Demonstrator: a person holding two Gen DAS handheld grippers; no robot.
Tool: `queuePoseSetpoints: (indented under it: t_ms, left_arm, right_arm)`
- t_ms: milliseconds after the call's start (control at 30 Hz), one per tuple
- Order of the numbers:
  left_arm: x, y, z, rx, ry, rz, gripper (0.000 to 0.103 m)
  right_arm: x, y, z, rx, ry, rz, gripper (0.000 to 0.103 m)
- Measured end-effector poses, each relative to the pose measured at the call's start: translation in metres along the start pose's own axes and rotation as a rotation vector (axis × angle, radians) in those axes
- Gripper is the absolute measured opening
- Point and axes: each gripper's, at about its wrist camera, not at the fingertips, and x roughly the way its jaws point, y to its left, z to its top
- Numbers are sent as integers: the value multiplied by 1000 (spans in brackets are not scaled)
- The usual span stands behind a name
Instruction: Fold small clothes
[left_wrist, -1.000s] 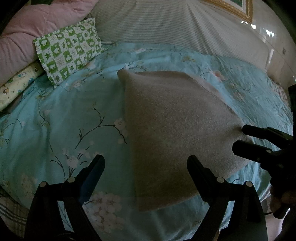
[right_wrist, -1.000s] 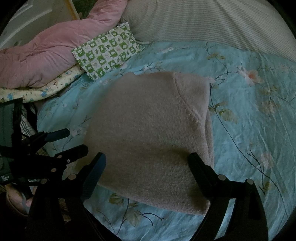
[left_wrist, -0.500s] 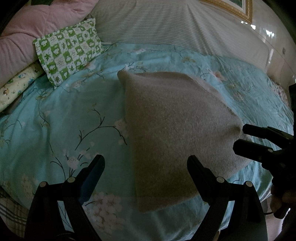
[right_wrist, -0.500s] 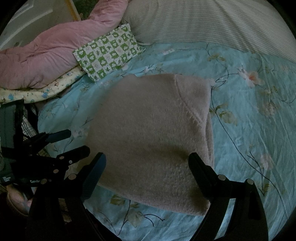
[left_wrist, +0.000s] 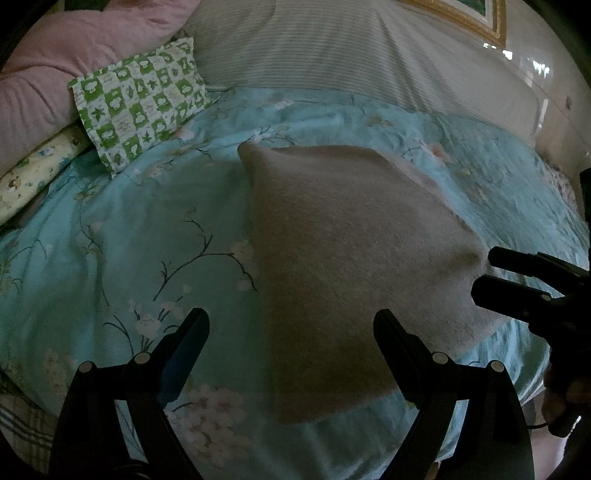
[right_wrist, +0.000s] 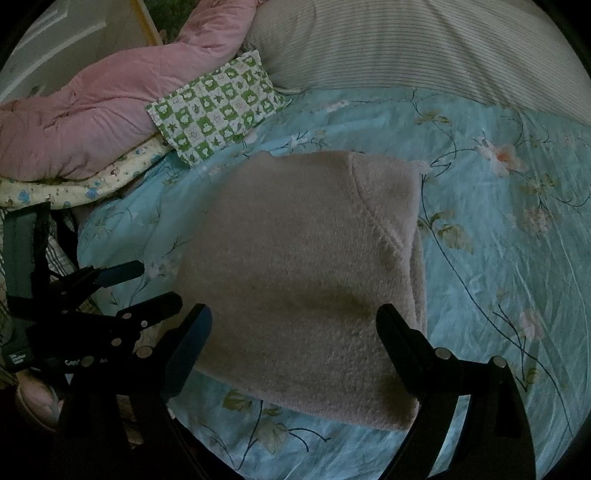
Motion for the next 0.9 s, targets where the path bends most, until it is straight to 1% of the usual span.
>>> queuePoseSetpoints:
  t_ms: [367,900]
  left_arm:
    - [1,2,4,15,-15,3,91]
    - [1,4,8,-5,-13,20,91]
  right_arm:
    - [-1,-4,5,3,-7,2,91]
    - [-1,-15,11,5,-14,9,91]
